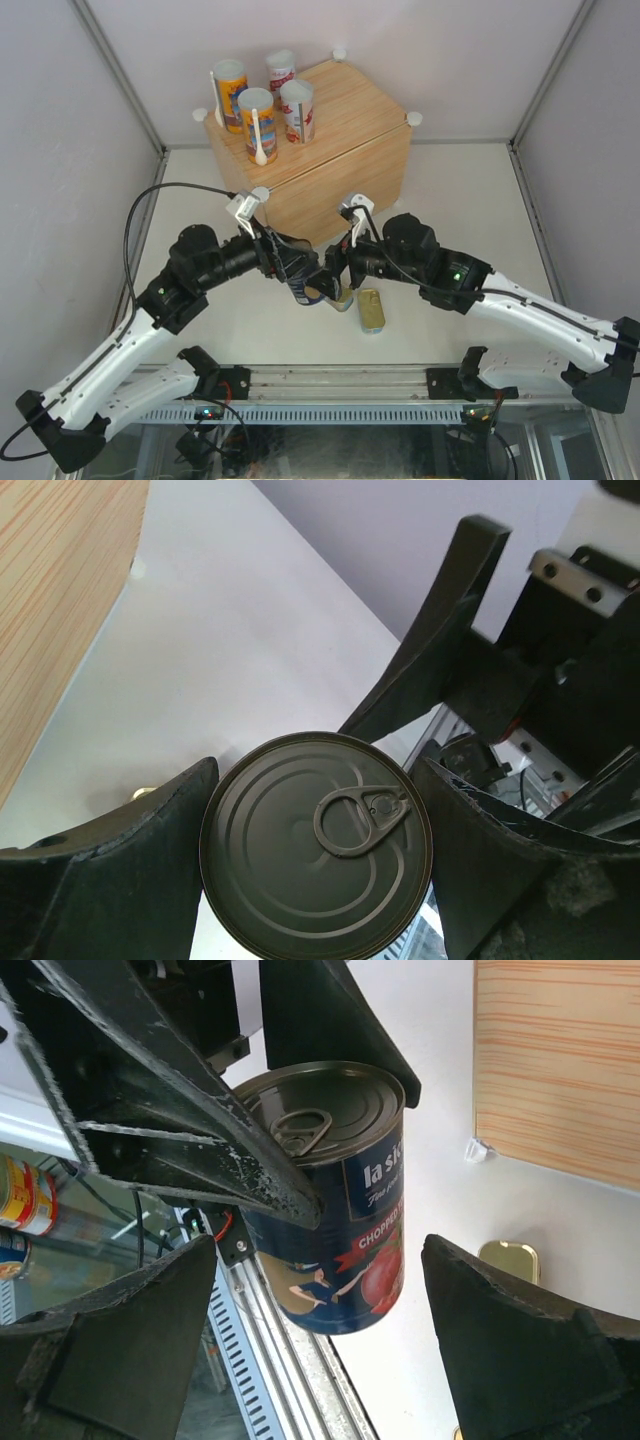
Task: Place and organize the canned foods onto the counter
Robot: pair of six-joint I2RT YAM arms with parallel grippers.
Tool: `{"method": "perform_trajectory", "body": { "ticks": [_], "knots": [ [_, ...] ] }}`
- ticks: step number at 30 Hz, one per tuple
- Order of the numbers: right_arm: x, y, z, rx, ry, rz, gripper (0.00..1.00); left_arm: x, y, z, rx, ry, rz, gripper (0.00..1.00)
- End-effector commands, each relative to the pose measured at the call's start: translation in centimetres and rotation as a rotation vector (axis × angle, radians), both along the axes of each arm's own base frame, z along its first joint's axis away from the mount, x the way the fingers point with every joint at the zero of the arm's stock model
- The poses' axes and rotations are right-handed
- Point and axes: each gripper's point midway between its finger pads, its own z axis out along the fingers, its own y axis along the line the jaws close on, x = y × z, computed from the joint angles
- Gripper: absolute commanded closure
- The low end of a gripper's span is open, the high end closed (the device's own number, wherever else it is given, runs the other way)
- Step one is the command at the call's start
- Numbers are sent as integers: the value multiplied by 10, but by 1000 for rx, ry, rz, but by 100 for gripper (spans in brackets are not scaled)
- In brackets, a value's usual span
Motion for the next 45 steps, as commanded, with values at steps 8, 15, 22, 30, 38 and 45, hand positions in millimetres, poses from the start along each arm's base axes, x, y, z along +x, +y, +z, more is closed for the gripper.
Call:
{"method": "perform_trajectory", "body": {
  "ticks": [8, 15, 22, 30, 38, 45],
  "knots": [
    [9, 26, 17, 61, -93, -16, 16, -15, -2, 100, -223, -188, -61, 100],
    [10, 37, 13, 60, -88, -5, 16, -16, -5, 103, -231, -182, -79, 100],
    [9, 45, 12, 73, -83, 6, 16, -17, -8, 107, -254, -178, -100, 100],
    [10, 50, 11, 82, -76, 6, 26, -21, -8, 112, -272, -180, -113, 100],
    [11, 53, 9, 84, -73, 10, 47, -24, -7, 111, -278, -175, -117, 100],
    [11, 55, 9, 87, -72, 13, 95, -23, -1, 110, -277, -183, -85, 99]
  ]
}}
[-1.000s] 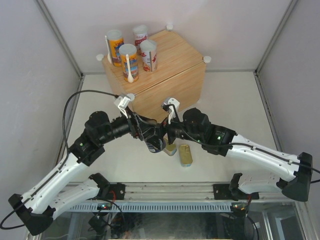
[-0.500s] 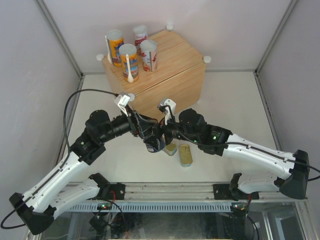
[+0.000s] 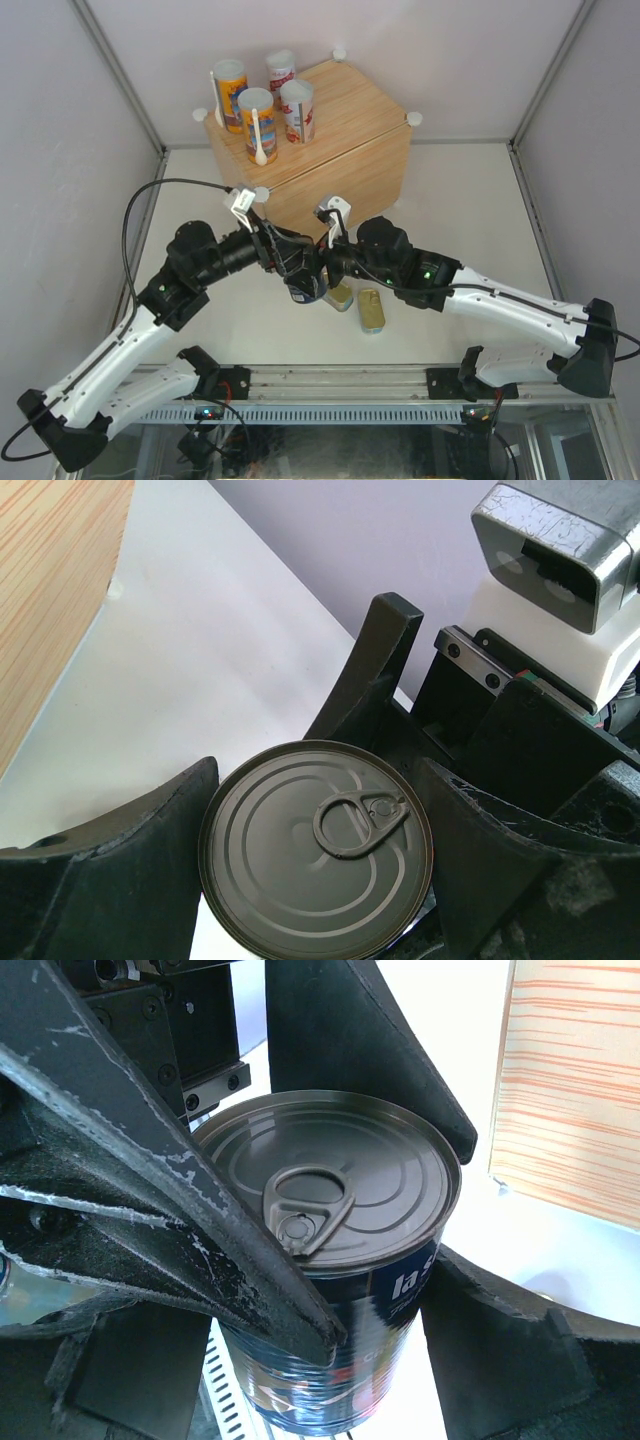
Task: Place and organize the canned foods onto the counter
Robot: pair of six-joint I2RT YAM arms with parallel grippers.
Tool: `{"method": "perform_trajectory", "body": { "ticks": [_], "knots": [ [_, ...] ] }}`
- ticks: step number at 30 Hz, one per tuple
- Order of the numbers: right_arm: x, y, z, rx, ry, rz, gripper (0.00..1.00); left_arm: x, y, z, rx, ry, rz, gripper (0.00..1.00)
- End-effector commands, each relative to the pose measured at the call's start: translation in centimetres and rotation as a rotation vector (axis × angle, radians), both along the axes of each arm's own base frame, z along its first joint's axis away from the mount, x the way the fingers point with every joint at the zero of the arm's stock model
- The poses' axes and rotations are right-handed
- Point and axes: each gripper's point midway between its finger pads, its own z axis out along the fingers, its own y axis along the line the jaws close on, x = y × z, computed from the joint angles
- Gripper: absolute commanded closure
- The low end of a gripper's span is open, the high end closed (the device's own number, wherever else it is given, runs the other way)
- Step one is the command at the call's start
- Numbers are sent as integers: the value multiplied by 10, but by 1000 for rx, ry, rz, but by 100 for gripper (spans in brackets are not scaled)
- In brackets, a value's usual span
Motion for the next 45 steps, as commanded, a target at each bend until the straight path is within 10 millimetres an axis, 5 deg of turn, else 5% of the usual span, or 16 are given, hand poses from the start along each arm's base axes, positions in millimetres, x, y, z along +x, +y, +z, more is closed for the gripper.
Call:
{"method": "perform_trajectory", "body": {
  "ticks": [1, 8, 18, 34, 45],
  "knots": [
    [1, 12, 24, 81, -39, 9, 100, -22, 8, 89, -199, -185, -38, 97],
    [1, 11, 28, 88, -55, 11, 100, -14, 19, 86, -191, -179, 49, 51],
    [2, 4, 39, 105, -84, 7, 100, -3, 34, 84, -191, -173, 161, 19],
    [10, -15, 55, 125, -125, -32, 100, 8, 54, 85, -187, -177, 288, 12],
    [45, -67, 121, 160, -292, -160, 100, 13, 79, 81, -173, -182, 417, 13]
  ]
}}
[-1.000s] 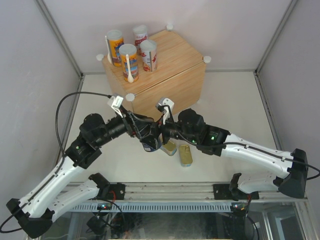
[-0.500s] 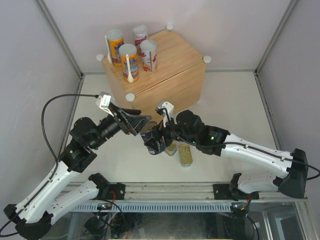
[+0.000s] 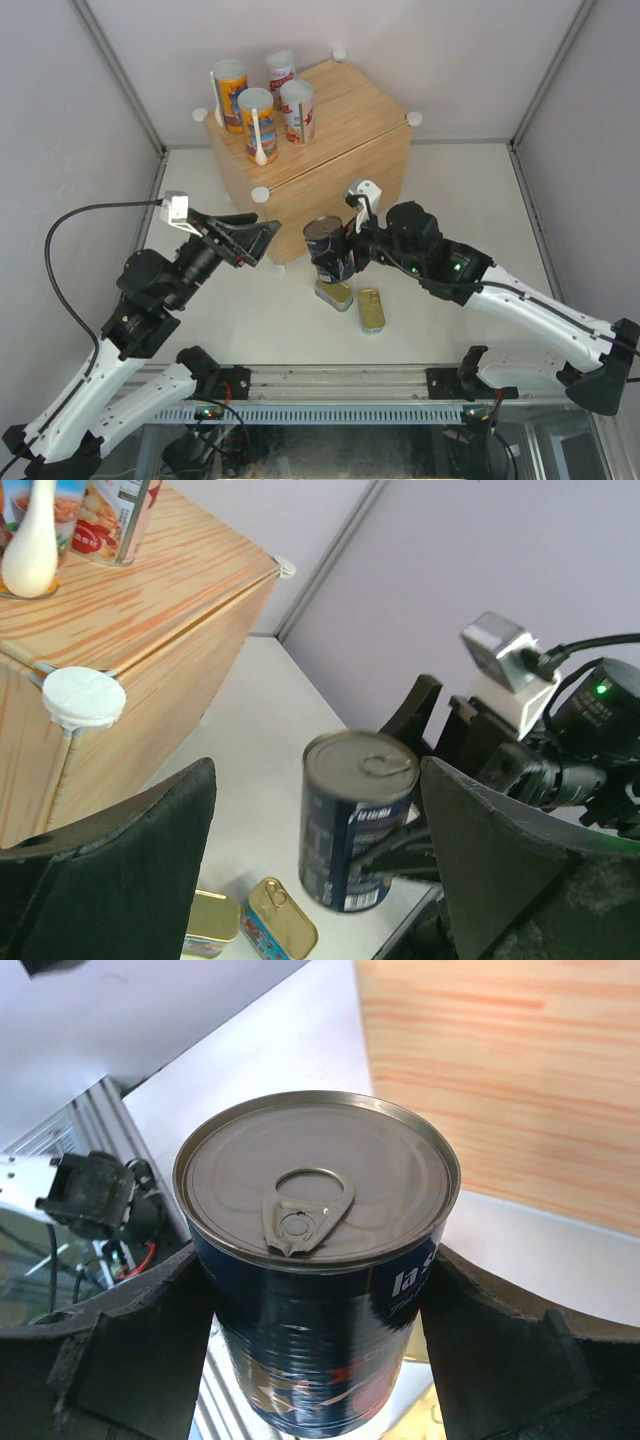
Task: Place and organize the canned foods onto the counter
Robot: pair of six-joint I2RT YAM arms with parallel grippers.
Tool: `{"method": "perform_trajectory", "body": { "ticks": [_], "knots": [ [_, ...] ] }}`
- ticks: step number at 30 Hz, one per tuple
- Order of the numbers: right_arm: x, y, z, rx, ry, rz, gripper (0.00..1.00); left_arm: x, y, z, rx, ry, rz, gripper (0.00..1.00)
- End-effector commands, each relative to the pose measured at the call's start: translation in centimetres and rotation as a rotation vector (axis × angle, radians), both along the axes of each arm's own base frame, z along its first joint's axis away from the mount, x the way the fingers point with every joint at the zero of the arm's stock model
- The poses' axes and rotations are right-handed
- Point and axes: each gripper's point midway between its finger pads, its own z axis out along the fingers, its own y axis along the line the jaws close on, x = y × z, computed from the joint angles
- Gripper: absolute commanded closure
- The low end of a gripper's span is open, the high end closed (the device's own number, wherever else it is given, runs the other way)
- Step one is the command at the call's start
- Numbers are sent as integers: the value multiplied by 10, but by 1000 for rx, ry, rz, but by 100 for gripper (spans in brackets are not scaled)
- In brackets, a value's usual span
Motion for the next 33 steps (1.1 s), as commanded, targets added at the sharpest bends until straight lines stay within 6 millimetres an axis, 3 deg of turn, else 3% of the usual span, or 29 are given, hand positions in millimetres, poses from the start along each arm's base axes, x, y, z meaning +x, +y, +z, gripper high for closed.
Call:
{"method": "perform_trajectory", "body": {
  "ticks": [1, 8, 15, 25, 33],
  "knots": [
    [18, -20, 120, 218, -263, -54, 100, 2, 13, 19, -13, -41, 63, 13],
    [57, -49, 166, 233, -399, -138, 100, 3, 20, 13, 0, -20, 94, 14],
    [105, -64, 206, 224, -524, -202, 100, 3, 25, 5, 15, 11, 117, 14],
    [188, -80, 229, 192, -643, -308, 100, -2, 31, -11, 32, 46, 128, 15],
    [244, -86, 234, 200, -698, -370, 100, -6, 20, -19, 70, 48, 61, 15]
  ]
}}
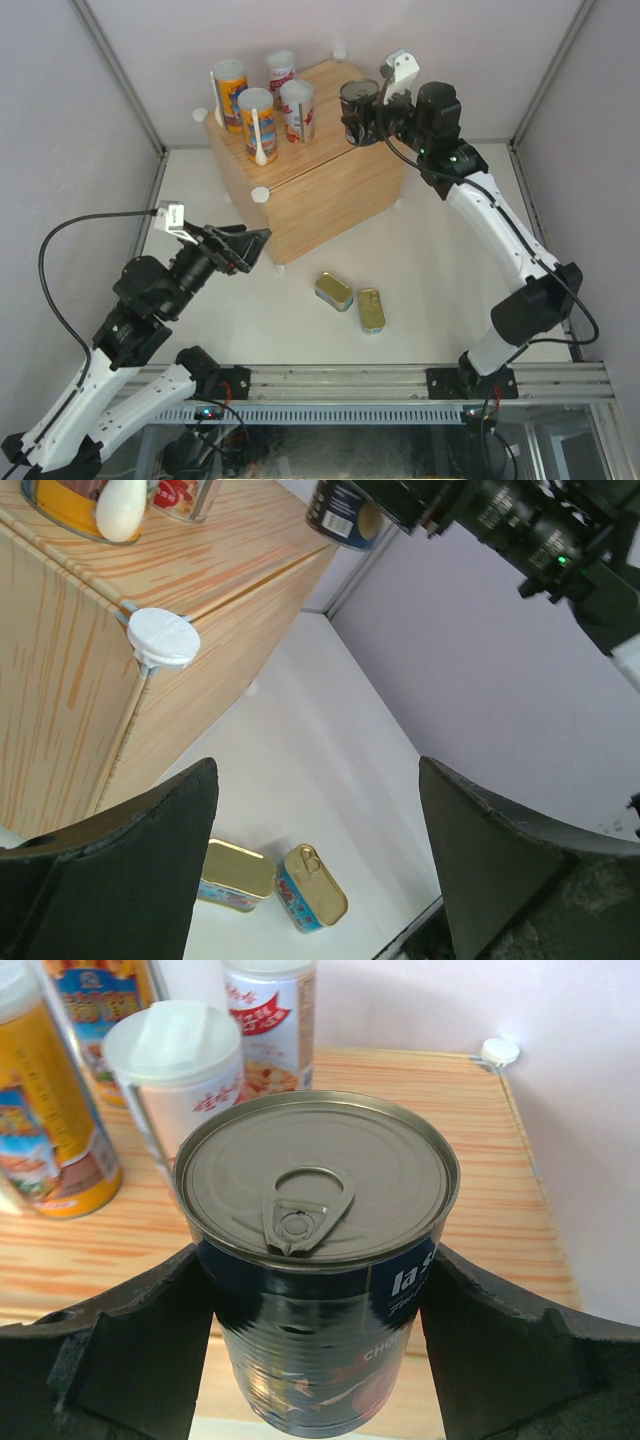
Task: Place and organize the canned foods onto the counter
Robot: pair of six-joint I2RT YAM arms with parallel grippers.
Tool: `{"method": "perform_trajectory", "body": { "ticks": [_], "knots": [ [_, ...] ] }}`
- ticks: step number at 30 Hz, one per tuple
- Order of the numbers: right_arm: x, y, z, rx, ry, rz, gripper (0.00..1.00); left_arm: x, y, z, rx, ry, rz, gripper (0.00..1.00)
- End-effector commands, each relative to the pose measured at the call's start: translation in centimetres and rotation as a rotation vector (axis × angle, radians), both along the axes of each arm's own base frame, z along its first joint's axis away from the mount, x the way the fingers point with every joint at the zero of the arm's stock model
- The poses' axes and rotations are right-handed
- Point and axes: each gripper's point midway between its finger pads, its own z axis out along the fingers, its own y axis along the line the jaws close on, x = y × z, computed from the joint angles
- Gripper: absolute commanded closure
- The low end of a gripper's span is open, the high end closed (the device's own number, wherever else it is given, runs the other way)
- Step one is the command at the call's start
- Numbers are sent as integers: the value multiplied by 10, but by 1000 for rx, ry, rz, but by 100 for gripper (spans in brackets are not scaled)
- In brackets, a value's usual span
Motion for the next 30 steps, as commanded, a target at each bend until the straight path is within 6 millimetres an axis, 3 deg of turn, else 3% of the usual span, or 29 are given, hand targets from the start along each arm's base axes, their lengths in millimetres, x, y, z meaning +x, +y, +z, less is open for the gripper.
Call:
{"method": "perform_trajectory", "body": {
  "ticks": [1, 16, 30],
  "knots": [
    [5, -10, 112, 132, -347, -15, 100, -3, -8, 4, 15, -22, -49, 15],
    [93, 0, 89, 135, -376, -65, 100, 5, -28, -20, 104, -2, -120, 15],
    [136, 14, 87, 154, -428, -79, 100, 16, -28, -36, 192, -9, -103, 15]
  ]
}}
